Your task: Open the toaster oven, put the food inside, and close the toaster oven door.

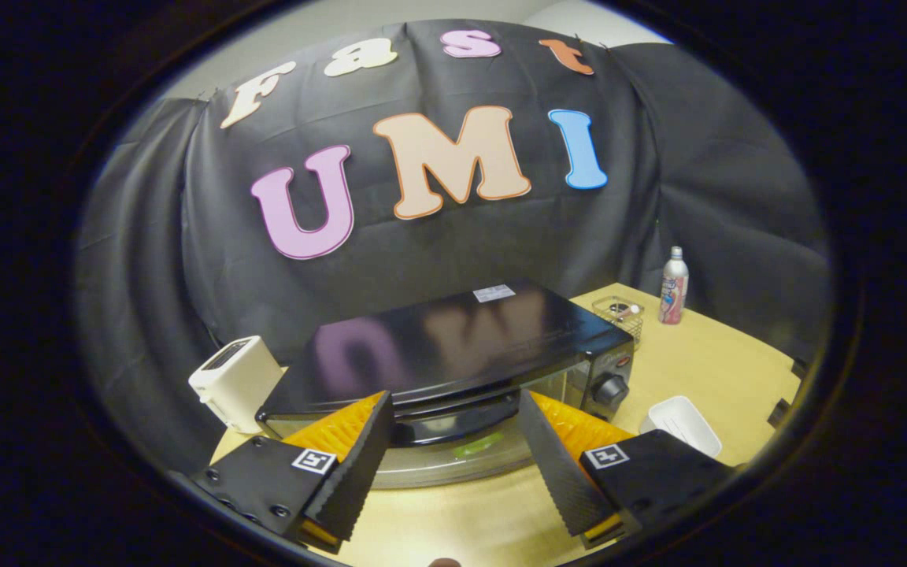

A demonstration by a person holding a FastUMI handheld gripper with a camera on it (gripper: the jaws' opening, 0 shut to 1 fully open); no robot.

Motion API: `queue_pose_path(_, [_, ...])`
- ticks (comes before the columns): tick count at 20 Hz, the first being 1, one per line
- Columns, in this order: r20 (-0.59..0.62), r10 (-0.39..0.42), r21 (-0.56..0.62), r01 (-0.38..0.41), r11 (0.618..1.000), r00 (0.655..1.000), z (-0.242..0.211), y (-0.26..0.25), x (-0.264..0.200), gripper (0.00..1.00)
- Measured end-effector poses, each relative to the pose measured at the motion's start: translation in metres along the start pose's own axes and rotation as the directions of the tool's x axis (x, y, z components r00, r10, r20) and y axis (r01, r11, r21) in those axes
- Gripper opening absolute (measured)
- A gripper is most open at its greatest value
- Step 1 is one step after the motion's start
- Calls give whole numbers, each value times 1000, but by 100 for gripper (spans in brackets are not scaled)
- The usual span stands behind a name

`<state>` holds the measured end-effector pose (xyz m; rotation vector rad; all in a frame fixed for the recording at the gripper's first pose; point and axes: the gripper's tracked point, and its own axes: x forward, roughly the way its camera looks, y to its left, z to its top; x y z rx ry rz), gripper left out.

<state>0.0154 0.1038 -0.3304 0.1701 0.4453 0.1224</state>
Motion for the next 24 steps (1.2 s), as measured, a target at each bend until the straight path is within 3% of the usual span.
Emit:
queue_pose_path(5, [25,22,-35,-21,999,999,25,7,-2,99])
queue_pose_path(9, [123,35,-77,-26,997,992,102,13,-30,100])
queue_pose_path(15, [224,125,-129,-98,987,966,229,53,-75,100])
queue_pose_path(24, [291,240,-156,-202,967,926,305,101,-95,100])
